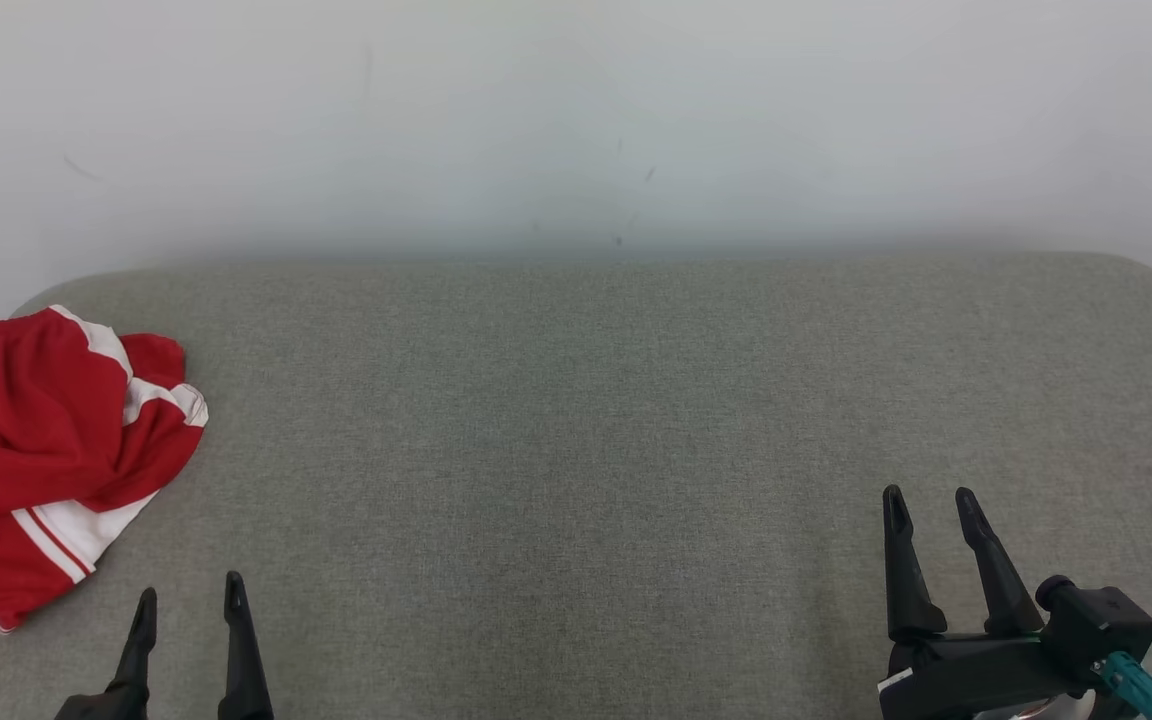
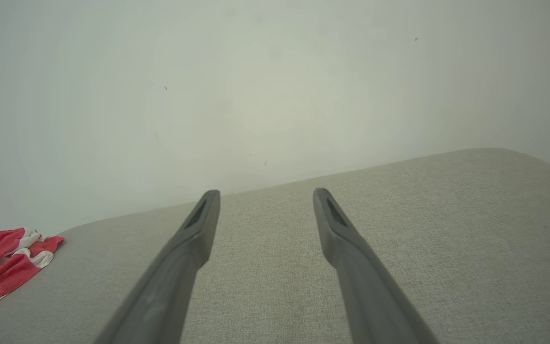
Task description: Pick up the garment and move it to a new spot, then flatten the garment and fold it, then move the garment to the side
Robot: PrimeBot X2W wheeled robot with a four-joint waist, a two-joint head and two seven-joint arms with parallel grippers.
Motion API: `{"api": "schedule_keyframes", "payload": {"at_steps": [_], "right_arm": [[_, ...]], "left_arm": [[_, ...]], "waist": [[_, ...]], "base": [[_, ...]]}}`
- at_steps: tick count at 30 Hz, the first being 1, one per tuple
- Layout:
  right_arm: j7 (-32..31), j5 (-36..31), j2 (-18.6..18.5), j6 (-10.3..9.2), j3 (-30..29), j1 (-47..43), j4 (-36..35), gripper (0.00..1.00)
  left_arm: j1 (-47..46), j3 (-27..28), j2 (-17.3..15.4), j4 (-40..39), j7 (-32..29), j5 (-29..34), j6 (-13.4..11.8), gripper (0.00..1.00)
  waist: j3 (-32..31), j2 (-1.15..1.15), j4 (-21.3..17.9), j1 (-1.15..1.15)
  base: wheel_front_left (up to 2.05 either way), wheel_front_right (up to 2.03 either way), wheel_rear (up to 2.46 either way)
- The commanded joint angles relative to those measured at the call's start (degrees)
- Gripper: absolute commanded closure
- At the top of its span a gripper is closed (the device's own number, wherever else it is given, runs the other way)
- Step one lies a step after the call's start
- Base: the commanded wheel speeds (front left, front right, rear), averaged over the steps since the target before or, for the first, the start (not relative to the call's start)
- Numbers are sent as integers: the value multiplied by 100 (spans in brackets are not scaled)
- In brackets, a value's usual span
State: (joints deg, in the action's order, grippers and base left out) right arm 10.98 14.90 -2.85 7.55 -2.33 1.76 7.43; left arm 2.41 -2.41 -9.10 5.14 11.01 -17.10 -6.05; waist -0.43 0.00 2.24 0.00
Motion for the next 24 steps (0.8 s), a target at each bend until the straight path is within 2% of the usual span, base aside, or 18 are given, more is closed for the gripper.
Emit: {"api": "schedule_keyframes", "payload": {"at_steps": [1, 14, 24], "right_arm": [[52, -149, -5, -9, -10, -5, -55, 0], [212, -822, -4, -10, -63, -60, -68, 0], [324, -1308, -3, -11, -111, -115, -63, 0]], "left_arm": [[39, -29, -55, -66, 52, 124, 26, 0], [131, -85, -120, -203, 211, 541, 376, 0], [204, 48, -68, -235, 319, 977, 532, 0]], "waist": [[0, 0, 9, 0], [-7, 0, 64, 0], [-32, 0, 87, 0]], "base": [[0, 0, 0], [0, 0, 0], [0, 0, 0]]}}
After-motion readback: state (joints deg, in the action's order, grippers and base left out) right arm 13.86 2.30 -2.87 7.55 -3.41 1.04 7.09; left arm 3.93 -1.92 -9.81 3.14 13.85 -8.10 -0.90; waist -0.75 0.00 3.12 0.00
